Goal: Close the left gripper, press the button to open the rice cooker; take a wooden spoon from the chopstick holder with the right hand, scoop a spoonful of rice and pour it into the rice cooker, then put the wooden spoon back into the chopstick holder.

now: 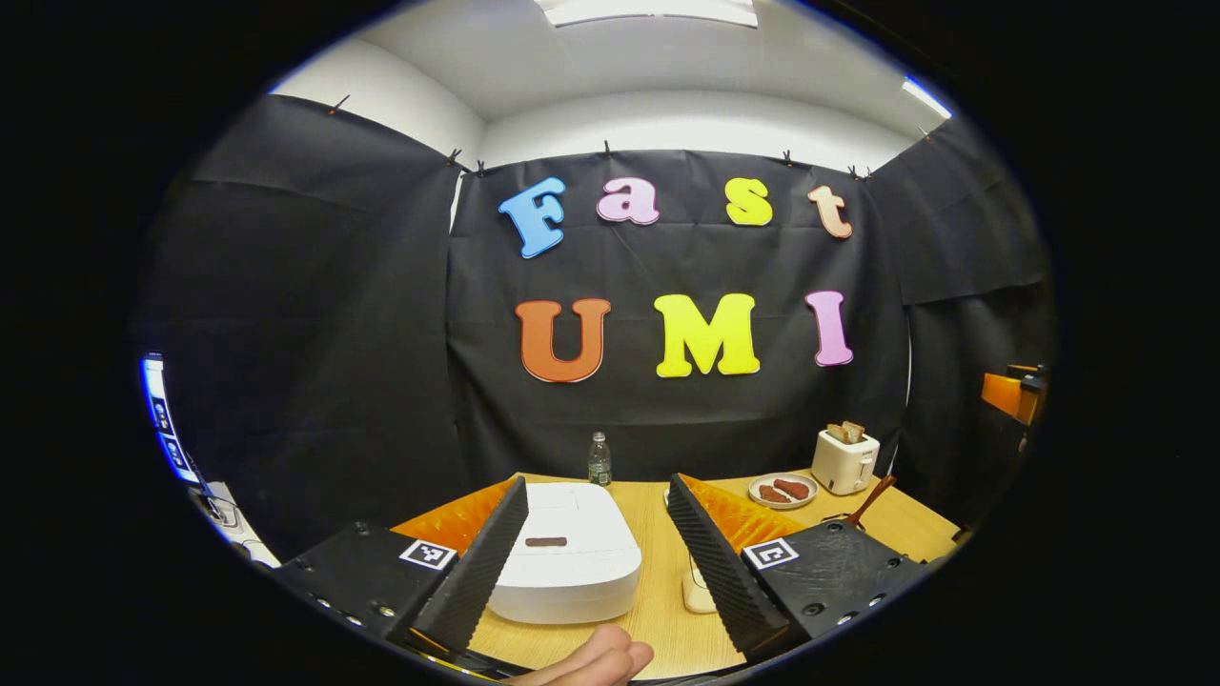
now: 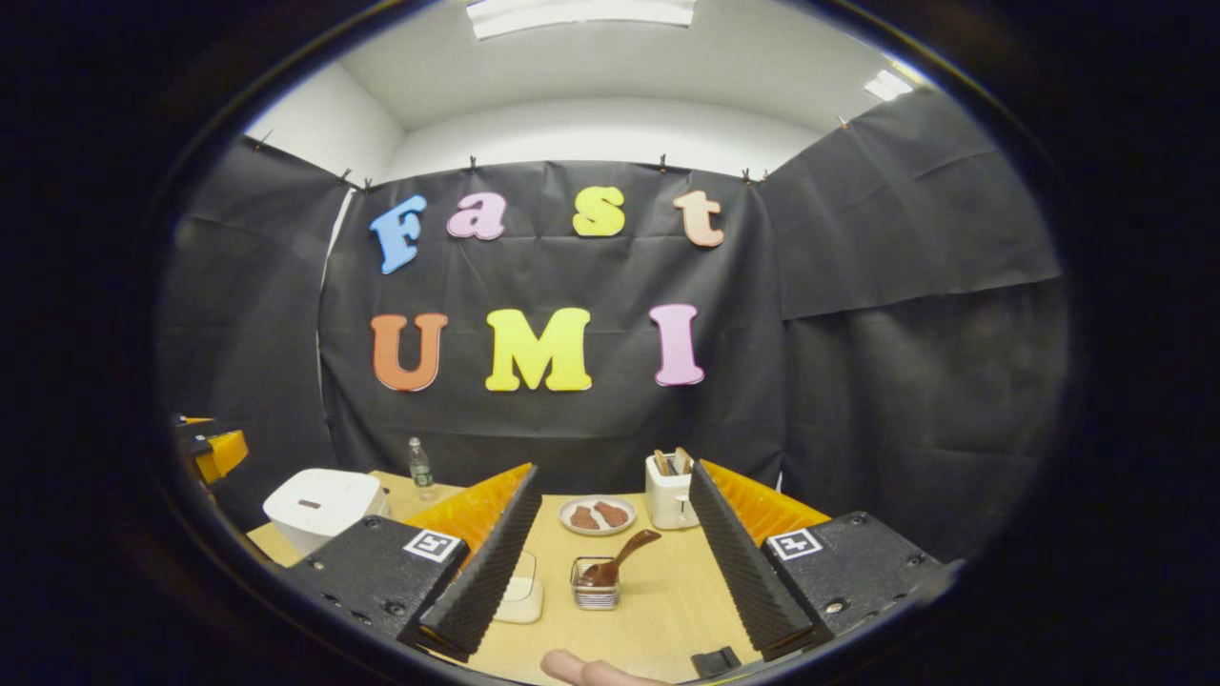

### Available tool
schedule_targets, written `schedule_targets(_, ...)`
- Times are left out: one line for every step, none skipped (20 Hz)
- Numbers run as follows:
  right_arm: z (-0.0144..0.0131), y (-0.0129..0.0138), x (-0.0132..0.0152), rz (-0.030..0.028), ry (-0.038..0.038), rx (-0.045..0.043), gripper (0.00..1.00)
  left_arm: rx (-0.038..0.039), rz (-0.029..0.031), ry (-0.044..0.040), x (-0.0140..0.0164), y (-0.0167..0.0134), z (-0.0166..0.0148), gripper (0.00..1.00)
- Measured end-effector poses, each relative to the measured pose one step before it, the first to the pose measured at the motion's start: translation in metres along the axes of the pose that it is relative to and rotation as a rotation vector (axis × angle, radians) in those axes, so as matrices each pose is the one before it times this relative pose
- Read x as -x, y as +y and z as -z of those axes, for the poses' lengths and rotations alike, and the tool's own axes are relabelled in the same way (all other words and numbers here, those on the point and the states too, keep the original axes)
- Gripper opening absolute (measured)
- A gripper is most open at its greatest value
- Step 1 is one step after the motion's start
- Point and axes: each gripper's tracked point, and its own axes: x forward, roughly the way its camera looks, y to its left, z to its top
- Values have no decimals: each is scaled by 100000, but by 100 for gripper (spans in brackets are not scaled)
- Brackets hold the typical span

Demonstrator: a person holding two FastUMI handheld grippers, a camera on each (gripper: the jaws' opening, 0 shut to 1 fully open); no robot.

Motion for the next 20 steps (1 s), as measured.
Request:
schedule_targets(173,-53,-103,-178,26,-323,100,353,151,338,-269,-6,228,94)
schedule_targets(163,-132,-54,101,-11,-251,100,621,48,734,-116,46,289,94)
schedule_targets(123,-199,-146,455,105,-207,100,350,261,228,-168,-88,110,94)
schedule_targets(307,-96,-146,263,247,-126,100,147,63,628,-24,263,110,94)
schedule_targets(196,-59,-196,87,412,-117,100,-90,-178,824,-351,221,417,94)
schedule_targets(280,-10,-203,-51,370,-298,100,-42,-174,440,-296,137,272,94)
schedule_targets(189,1,-84,-112,188,-567,100,-170,-301,130,-308,307,88,94)
schedule_targets(250,-31,-223,-89,165,-478,100,-2,-906,266,-261,362,184,94)
schedule_targets(171,-71,-148,-36,315,-305,100,2,-1162,932,-411,325,366,94)
schedule_targets(360,-93,-150,95,202,-368,100,-99,-972,1098,-369,374,375,94)
schedule_targets(181,-20,-127,-35,219,-165,100,270,-304,1121,-473,165,501,94)
schedule_targets(345,42,-168,-186,394,153,100,-210,263,2050,-106,-77,680,94)
schedule_targets(218,82,-235,-86,570,202,100,-87,787,1619,-676,20,513,93)
schedule_targets(405,-24,-170,-90,427,13,100,-158,439,1560,-471,-65,414,86)
schedule_targets(201,90,-119,-140,316,-59,100,-484,77,1878,-557,179,499,84)
schedule_targets(347,135,-178,-279,343,61,100,-712,175,1787,-394,72,445,77)
schedule_targets(269,142,-107,-310,433,158,100,-725,-226,1570,-437,199,446,74)
schedule_targets(199,32,-182,-334,118,42,100,-573,-267,1513,-522,176,407,66)
schedule_targets(146,114,-219,-176,210,60,100,-300,159,1752,-441,32,303,70)
schedule_targets(335,49,-107,-173,419,241,100,-167,-304,1358,-426,200,352,50)
